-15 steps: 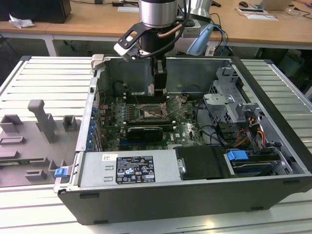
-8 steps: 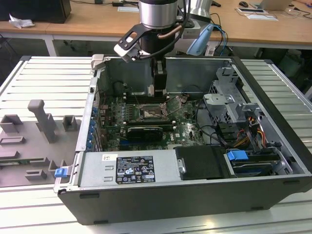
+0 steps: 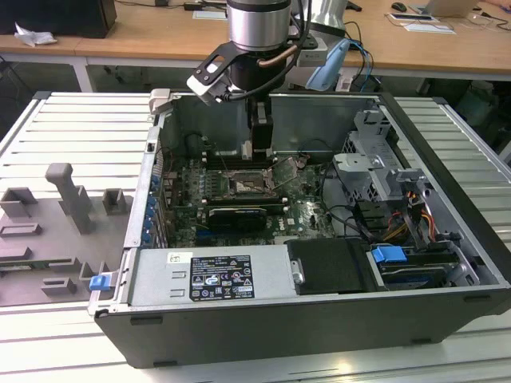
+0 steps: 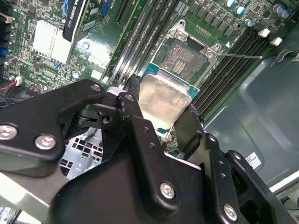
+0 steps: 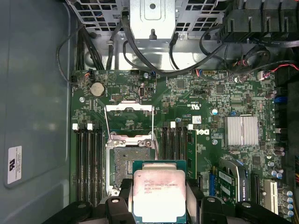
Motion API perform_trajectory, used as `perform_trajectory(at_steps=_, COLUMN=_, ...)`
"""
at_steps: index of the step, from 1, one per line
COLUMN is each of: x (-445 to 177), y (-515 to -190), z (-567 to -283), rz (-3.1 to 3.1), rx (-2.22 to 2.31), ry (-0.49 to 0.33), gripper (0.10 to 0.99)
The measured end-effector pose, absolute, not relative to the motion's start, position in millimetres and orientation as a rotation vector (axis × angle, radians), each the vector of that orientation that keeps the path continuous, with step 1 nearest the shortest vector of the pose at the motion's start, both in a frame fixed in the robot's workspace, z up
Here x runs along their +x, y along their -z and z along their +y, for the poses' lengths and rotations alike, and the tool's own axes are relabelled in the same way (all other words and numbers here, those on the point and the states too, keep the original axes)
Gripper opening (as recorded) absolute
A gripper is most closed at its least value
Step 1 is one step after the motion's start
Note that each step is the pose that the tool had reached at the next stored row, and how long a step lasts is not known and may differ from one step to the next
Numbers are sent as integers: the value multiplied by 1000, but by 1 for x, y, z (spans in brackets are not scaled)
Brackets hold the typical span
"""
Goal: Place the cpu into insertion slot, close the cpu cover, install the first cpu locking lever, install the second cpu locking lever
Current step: 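Place the cpu into insertion slot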
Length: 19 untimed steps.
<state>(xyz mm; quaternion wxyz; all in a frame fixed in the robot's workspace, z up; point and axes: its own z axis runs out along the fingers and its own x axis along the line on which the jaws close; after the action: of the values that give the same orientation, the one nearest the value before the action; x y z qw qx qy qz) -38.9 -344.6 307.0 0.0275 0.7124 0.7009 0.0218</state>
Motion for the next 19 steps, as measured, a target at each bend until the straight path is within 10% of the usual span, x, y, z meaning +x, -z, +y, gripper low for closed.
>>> perform_trajectory(at_steps=19, x=-39, y=-293, z=-344, rz=2164, rx=2200, ry=-67, gripper=541)
